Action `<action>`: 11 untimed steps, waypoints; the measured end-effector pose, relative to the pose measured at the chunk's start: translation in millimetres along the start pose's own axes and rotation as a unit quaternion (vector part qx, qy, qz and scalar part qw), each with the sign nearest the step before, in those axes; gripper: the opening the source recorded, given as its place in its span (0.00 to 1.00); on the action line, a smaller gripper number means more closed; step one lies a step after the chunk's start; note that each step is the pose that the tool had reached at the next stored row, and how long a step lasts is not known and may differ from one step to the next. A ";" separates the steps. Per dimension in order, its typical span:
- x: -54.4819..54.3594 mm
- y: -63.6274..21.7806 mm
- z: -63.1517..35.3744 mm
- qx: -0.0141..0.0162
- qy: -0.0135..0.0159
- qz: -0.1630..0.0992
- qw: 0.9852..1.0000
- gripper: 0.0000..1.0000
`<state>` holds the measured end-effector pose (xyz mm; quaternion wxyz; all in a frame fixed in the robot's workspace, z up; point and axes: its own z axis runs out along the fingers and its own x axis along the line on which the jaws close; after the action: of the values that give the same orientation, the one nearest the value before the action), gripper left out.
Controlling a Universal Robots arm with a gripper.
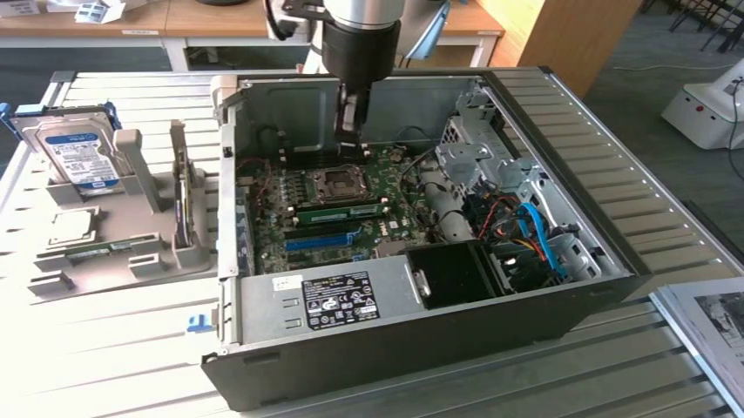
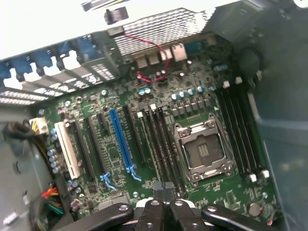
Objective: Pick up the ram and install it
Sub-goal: 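Press down the ram until it locks into place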
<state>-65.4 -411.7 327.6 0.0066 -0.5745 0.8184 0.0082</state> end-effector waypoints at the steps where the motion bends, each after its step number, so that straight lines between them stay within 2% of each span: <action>1: 0.0 0.0 0.0 0.000 0.000 0.009 1.000 0.10; 6: 0.0 0.0 0.1 0.001 0.000 0.054 0.999 0.10; 11: 0.0 0.0 0.1 0.002 -0.001 0.100 0.995 0.10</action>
<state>-65.4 -411.7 327.5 0.0074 -0.4899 0.8717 0.0075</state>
